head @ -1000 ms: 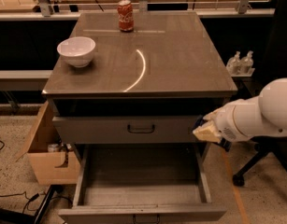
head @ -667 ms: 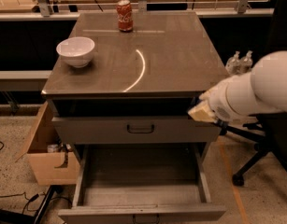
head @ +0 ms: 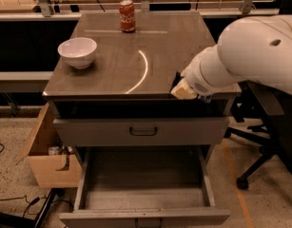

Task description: Pick rxbar blueberry from middle drawer and place on counter

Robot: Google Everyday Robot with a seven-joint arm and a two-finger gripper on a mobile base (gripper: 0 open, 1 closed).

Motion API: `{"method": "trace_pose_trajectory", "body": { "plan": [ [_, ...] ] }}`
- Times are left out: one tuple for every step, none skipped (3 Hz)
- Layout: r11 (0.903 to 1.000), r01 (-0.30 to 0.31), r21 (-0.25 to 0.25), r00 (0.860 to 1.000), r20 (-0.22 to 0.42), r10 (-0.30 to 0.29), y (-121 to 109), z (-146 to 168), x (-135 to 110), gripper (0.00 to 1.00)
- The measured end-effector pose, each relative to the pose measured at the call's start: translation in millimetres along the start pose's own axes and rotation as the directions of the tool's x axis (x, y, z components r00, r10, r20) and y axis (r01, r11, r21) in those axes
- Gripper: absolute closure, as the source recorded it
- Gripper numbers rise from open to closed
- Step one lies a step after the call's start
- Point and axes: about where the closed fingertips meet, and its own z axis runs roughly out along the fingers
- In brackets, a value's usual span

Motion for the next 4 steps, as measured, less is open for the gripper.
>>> {"method": "trace_pose_trajectory", "body": {
  "plan": [
    [0.9928,0.119,-0.016,0.992,0.047,-0.118,-10.6,23.6,-46.6,1.0],
    [0.9681,0.249,-0.032,0.963,0.116,-0.243,-11.5,48.2,-82.8,1.0],
    [0.9432,0.329,-0.046,0.925,0.217,-0.312,-9.5,68.1,-105.3,1.0],
    [0.9161,0.399,-0.036,0.894,0.235,-0.38,-6.5,69.9,-108.8,0.82]
  ]
}}
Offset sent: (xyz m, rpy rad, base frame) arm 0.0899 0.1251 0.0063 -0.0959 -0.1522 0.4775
